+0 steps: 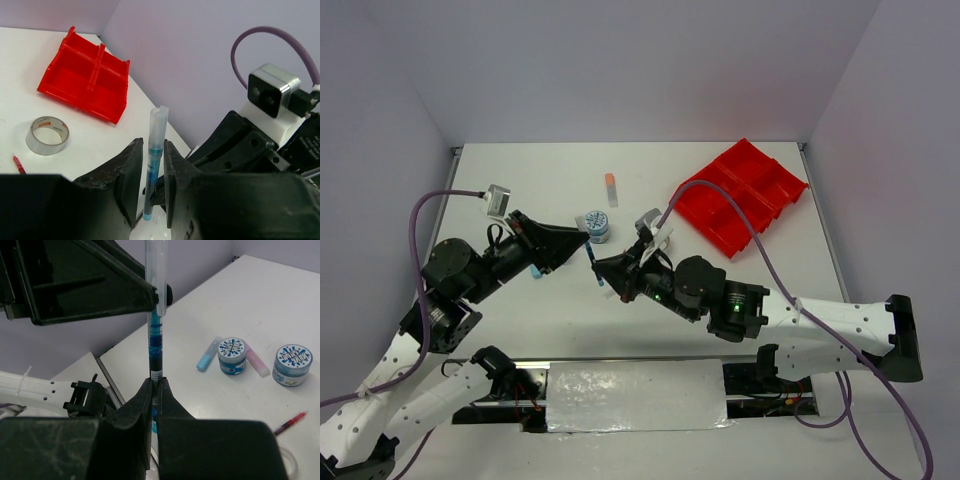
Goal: Sort the stationery into containers
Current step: Close the pen cap on the pen.
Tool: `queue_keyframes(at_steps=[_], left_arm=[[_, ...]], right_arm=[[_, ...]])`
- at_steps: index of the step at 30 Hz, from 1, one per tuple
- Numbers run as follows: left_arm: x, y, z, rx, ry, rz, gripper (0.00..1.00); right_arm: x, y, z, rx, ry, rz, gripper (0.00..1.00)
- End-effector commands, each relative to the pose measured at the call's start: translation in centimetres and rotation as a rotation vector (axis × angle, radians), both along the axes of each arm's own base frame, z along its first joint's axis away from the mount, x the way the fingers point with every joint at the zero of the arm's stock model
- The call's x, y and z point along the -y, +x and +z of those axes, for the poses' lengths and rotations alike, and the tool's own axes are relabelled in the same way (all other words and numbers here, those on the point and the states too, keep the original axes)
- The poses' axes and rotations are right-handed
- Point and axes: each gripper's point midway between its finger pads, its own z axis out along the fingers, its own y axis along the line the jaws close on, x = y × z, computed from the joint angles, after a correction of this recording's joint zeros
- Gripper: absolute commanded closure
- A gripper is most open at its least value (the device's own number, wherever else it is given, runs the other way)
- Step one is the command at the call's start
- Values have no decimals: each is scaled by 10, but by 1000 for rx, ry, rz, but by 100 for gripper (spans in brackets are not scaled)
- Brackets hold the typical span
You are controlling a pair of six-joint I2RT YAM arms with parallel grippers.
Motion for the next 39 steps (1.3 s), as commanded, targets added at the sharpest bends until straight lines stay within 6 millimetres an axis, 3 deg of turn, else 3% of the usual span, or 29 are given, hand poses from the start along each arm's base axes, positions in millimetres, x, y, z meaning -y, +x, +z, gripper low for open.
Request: queue_keyframes(at_steps=[1,20,22,26,33,35,36,37,38,39], left_arm=[[2,-10,10,47,-3,-45,64],[15,-22,12,109,-8,-150,60],[16,-25,14,120,-10,-164,64],[17,-27,14,135,2,-181,84],[21,-34,14,175,15,-226,98],[20,-39,19,224,12,-244,100],[21,-45,20,246,13,-272,100],[21,-50,25,283,7,-291,100],[21,-55,26,315,7,-308,100],[22,-64,27,346,6,-348,100]], right_arm=[[7,-1,42,53,114,-10,100],[3,-5,47,52,119,16,100],[3,-5,49,53,122,18,100],[2,-6,49,52,128,25,100],[7,-12,51,67,146,55,100],[7,-19,50,92,140,100,92],[7,-22,50,102,134,118,68],[6,-25,49,116,124,139,54],[7,-26,47,119,108,155,43],[5,-32,45,128,95,192,40]])
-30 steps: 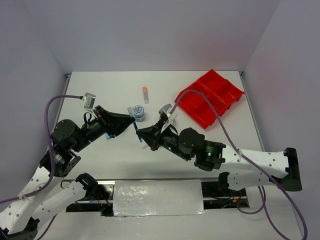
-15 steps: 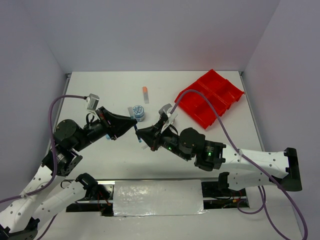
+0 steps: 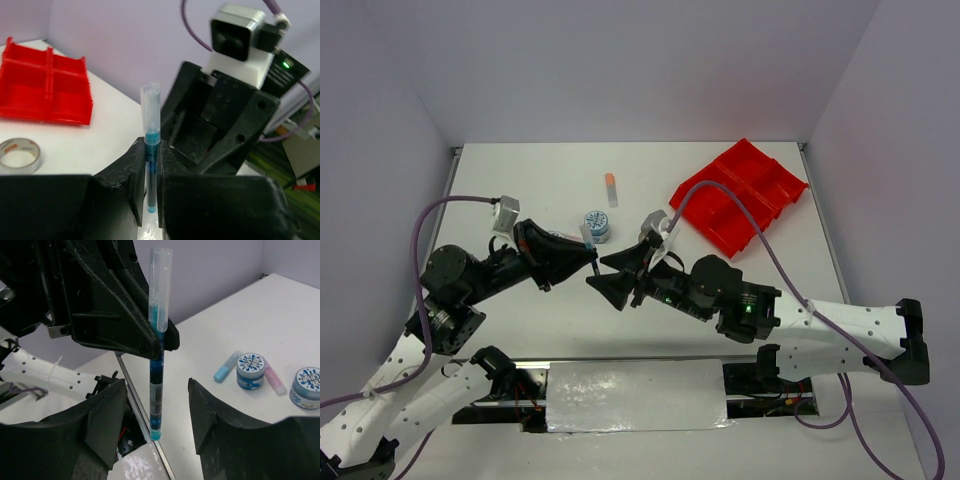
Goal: Sort the stationery into containers
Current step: Close the pen cap on the pen.
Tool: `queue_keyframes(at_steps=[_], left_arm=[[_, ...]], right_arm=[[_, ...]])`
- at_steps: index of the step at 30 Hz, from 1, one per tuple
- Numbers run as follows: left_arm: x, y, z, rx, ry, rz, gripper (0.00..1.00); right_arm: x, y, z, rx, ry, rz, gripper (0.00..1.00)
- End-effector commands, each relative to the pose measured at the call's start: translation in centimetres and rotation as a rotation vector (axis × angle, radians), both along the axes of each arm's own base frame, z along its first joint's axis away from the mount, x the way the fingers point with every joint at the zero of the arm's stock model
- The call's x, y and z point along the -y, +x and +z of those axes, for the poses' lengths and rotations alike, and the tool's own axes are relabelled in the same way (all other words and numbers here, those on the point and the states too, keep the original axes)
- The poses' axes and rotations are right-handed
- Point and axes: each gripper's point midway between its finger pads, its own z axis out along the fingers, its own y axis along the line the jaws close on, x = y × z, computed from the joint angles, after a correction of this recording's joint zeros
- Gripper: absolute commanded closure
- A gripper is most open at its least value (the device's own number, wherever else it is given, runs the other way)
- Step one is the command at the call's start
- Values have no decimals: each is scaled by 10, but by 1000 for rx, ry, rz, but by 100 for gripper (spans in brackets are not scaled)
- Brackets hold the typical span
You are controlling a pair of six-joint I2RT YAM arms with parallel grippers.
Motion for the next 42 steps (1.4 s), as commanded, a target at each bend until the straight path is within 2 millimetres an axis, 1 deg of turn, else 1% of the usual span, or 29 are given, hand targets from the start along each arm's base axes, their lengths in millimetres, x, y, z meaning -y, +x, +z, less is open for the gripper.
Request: queue_keyframes(at_steps=[1,3,6,9,13,14,15,18,19,21,22,23,24,25,26,27,29,30,31,32,33,34,37,38,39,42], left_arm=[[3,-33,24,210,-43,-143,100],[2,-46,28,258,-52,-189,100],[0,-55,29,299,-57,-218,100],[1,-55,27,307,-48,-219,100],[4,-55,24,304,-47,-246,100],[5,-55,24,304,-48,-250,100],[6,-55,22,302,-45,-253,100],[6,-54,20,299,-38,-248,100],[6,-53,20,298,-35,-244,100],[5,-50,18,289,-23,-228,100],[4,-49,19,289,-21,-217,98],[4,-44,18,282,-18,-192,94],[2,-43,19,281,-16,-176,83],[0,-42,21,287,-19,-161,79],[-1,-43,26,303,-20,-153,70],[-2,-42,27,308,-14,-147,63],[-4,-40,30,312,-4,-126,46],[-8,-35,35,323,-2,-83,26],[-9,-33,33,308,10,-68,15],[-13,-30,39,314,4,-36,7],[-15,-31,42,318,-2,-25,2],[-16,-31,45,325,-8,-18,1],[-24,-32,57,343,-31,25,1],[-26,-32,61,355,-38,33,1],[-27,-32,64,361,-44,45,1],[-28,-24,68,355,-38,77,4]], right_arm=[[1,-14,17,67,20,99,40],[0,-17,20,71,13,114,40],[2,-19,20,71,20,123,42],[1,-25,23,72,40,157,47],[-11,-32,28,69,48,210,56],[-13,-33,28,67,49,218,63],[-16,-34,30,68,56,229,73],[-20,-35,30,65,58,236,85],[-21,-34,31,64,59,234,92],[-22,-33,28,59,53,230,96],[-22,-33,28,58,52,228,100],[-22,-31,26,54,48,218,100],[-21,-30,24,52,50,211,100],[-20,-30,23,51,56,209,100],[-17,-28,23,50,63,197,100],[-17,-28,21,47,62,191,100],[-14,-25,21,44,63,175,100],[-12,-22,21,42,59,158,100],[-12,-23,20,43,53,159,100],[-12,-23,20,44,48,159,100],[-12,-23,18,42,40,162,100],[-12,-24,18,46,39,169,100],[-14,-28,14,43,27,193,100],[-16,-28,10,39,12,196,100],[-17,-31,11,41,12,211,100],[-21,-35,8,41,-1,238,100]])
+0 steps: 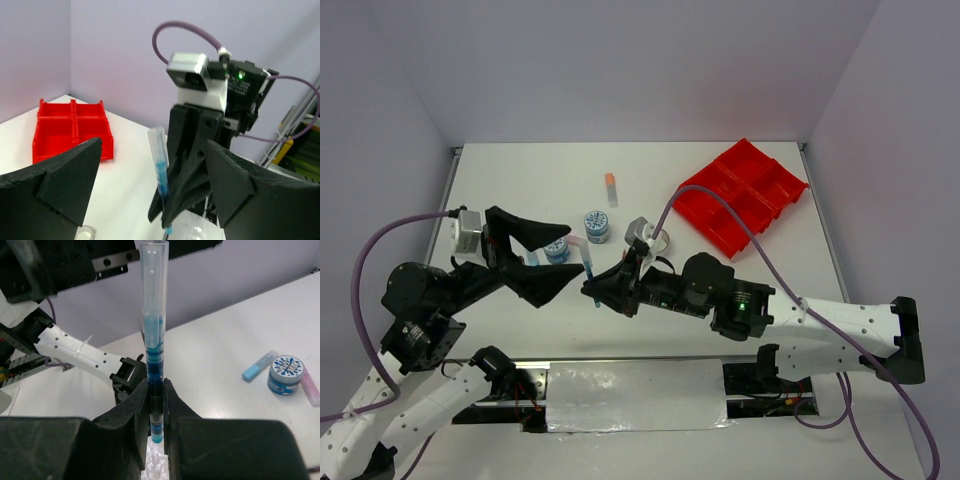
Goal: Sort the stationery into containers
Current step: Close the pen cap on the pen.
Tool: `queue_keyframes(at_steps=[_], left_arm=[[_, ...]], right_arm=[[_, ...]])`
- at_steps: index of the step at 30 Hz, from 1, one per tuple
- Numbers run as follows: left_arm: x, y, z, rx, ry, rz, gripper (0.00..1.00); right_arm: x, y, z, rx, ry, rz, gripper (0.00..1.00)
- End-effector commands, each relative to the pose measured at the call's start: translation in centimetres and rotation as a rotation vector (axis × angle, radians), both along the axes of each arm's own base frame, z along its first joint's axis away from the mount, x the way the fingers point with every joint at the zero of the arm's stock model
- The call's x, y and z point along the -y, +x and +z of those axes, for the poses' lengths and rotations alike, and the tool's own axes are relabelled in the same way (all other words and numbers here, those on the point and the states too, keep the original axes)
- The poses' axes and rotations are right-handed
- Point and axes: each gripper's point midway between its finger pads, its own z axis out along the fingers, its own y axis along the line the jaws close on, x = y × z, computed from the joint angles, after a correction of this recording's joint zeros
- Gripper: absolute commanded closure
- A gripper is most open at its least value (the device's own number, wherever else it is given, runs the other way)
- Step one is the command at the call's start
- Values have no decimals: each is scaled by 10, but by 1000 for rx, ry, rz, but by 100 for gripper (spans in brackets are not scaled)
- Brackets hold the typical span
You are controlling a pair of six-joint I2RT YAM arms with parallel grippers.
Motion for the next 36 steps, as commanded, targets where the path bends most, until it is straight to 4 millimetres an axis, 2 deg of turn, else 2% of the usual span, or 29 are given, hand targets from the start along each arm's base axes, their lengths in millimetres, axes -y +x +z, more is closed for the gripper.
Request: queue_keyframes(at_steps=[1,8,13,16,20,23,24,25,27,29,32,35,36], left_arm=[[-7,7,24,52,-35,67,6],[8,10,25,40,-14,0,31],[14,11,11,11,2,-33,44],[15,10,4,-3,6,-40,58],[16,8,-4,-18,9,-52,58],[18,6,-8,-26,17,-73,70],[19,6,-9,-32,20,-78,84],[20,7,-11,-38,23,-81,89],[22,8,-13,-53,33,-89,96],[25,8,-15,-67,41,-102,100],[29,14,-25,-125,70,-106,100],[33,25,-45,-211,121,-82,100],[35,30,-57,-248,152,-74,100]], right_arm=[[-3,-5,12,14,24,36,100],[-5,-3,8,7,2,28,100],[-2,2,8,-1,0,-7,100],[0,8,9,-7,0,-37,100],[0,12,12,-15,3,-61,100],[0,13,17,-11,11,-61,100],[-1,13,18,-10,13,-60,100],[-1,13,20,-9,17,-61,100],[-3,13,23,-5,16,-57,100],[-3,13,25,9,14,-53,100],[-1,18,35,44,19,-74,100],[10,29,55,85,57,-112,100],[13,31,66,97,81,-122,100]])
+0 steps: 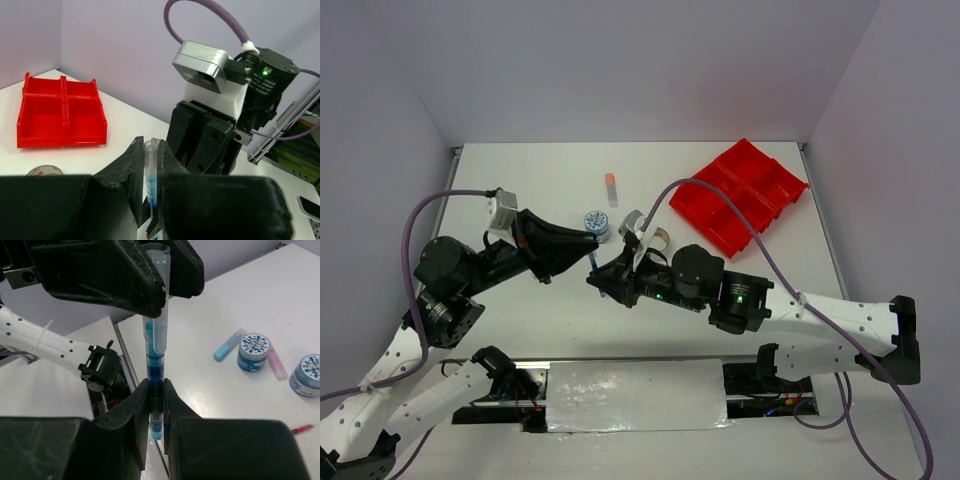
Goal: Sort the stationery into containers
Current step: Close the pen cap on the pen.
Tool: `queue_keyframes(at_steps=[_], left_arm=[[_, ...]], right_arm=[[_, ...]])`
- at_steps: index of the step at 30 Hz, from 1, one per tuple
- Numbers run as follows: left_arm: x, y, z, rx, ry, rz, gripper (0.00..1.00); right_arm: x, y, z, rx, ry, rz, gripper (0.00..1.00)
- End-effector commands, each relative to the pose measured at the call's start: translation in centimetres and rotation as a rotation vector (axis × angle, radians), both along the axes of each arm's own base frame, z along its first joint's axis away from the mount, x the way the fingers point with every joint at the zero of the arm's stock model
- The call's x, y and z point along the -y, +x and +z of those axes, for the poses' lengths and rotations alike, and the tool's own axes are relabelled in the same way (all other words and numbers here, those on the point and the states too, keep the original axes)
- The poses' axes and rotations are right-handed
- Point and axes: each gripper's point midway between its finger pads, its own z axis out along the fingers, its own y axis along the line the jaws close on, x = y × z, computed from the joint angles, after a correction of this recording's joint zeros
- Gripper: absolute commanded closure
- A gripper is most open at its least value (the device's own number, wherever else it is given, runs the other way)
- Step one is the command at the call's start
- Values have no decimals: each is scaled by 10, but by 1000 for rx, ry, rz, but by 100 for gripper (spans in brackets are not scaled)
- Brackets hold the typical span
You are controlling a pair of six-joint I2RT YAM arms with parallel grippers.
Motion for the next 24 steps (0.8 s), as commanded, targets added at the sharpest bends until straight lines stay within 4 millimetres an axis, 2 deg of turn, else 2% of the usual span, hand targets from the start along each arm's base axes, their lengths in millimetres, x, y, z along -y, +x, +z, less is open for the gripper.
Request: queue_keyframes(at_steps=[1,4,10,12,13,15,16,18,20,22,24], left_arm=[[10,6,-44,-149,120,-29,100],[12,14,-87,-234,178,-11,100],[19,11,-126,-320,155,-43,100],[21,10,-131,-334,144,-52,100],[23,7,-141,-351,151,-61,100],[26,6,-147,-360,145,-68,100],[29,2,-158,-387,151,-79,100],[34,-4,-167,-406,141,-98,100],[37,-6,-173,-418,145,-93,100],[42,-14,-178,-424,152,-108,100],[43,-13,-179,-425,149,-83,100]], right_arm=[[13,10,89,124,209,-31,100],[30,15,121,163,293,-72,100],[50,21,156,195,422,-119,100],[55,26,164,198,442,-143,100],[57,28,168,201,456,-147,100],[63,31,181,198,505,-151,100],[66,33,185,202,521,-154,100],[73,32,202,214,572,-163,100],[82,35,213,219,629,-192,100],[84,34,221,212,665,-191,100],[86,35,225,205,680,-197,100]])
